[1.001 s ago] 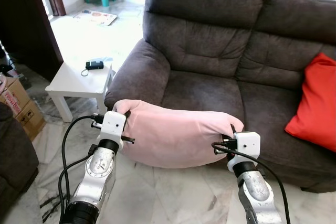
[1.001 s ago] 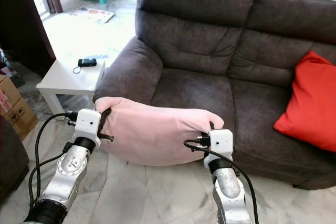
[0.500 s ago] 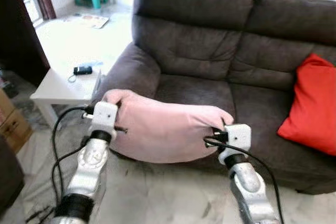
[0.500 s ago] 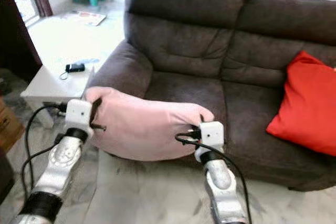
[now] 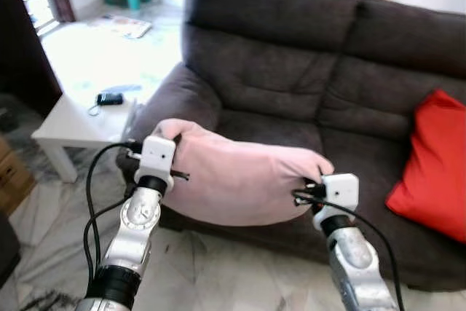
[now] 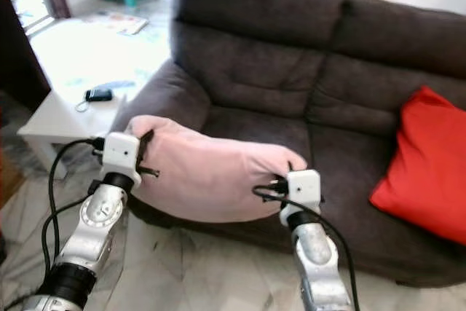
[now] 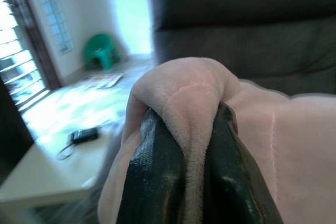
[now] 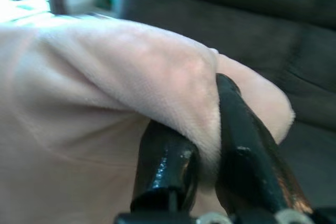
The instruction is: Move the pillow to the sofa from floor
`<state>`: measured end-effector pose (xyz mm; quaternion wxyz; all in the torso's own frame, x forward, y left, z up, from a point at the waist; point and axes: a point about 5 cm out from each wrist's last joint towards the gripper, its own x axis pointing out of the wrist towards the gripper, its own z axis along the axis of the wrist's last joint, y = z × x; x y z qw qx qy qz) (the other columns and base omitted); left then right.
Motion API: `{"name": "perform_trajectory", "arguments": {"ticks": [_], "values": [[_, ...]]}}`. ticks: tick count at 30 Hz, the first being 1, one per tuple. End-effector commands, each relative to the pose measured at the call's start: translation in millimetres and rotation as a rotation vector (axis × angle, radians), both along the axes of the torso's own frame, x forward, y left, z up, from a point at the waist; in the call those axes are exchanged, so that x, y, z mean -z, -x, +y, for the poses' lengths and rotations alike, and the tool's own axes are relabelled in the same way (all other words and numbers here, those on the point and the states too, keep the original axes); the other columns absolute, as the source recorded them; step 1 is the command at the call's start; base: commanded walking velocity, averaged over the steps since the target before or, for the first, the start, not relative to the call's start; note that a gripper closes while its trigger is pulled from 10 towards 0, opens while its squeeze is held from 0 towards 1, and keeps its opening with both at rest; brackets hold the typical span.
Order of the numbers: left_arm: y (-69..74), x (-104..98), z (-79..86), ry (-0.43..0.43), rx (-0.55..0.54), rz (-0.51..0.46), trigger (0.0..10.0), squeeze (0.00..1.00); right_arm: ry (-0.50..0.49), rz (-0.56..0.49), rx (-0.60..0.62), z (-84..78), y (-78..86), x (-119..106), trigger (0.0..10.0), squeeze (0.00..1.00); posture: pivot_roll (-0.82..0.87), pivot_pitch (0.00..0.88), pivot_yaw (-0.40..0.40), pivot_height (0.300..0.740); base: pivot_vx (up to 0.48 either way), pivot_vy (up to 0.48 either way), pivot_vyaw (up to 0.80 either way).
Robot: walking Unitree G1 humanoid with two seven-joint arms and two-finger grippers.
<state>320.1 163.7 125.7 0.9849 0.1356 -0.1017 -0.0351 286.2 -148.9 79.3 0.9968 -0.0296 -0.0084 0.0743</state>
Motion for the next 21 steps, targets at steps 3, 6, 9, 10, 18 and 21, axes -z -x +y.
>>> {"name": "perform_trajectory", "arguments": {"ticks": [3,6,9,10,18,21], "values": [[-4.0,-16,-4.3,0.008,0.005,-0.064,10.0,0.0,0.011,-0.068,-0.008,-1.4,-0.9,-13,10.0,0.0,0.11,0.0,-0.135,0.74,0.311,0.0,0.3],[-4.0,-17,-4.8,0.01,0.004,-0.067,10.0,0.0,0.011,-0.067,-0.013,-0.8,-0.9,-14,10.0,0.0,0.11,0.0,-0.136,0.74,0.314,0.0,0.74],[-4.2,-19,-5.3,0.011,0.006,-0.073,10.0,0.0,-0.001,-0.063,-0.012,-0.6,-1.1,-13,10.0,0.0,0.12,0.0,-0.137,0.74,0.316,0.0,0.21],[-4.7,-21,-5.4,0.012,0.008,-0.077,10.0,0.0,-0.011,-0.063,-0.01,-0.3,-1.5,-14,10.0,0.0,0.12,0.0,-0.136,0.74,0.315,0.0,0.0],[-9.2,-36,-7.3,0.03,0.02,-0.116,10.0,0.0,-0.028,-0.107,-0.007,0.9,-7.0,-26,10.0,0.0,0.11,0.0,-0.134,0.74,0.318,0.0,0.0],[-10.0,-39,-8.4,0.036,0.027,-0.123,10.0,0.0,-0.03,-0.116,-0.007,1.1,-8.5,-29,10.0,0.0,0.12,0.0,-0.135,0.74,0.316,0.0,0.0]]}}
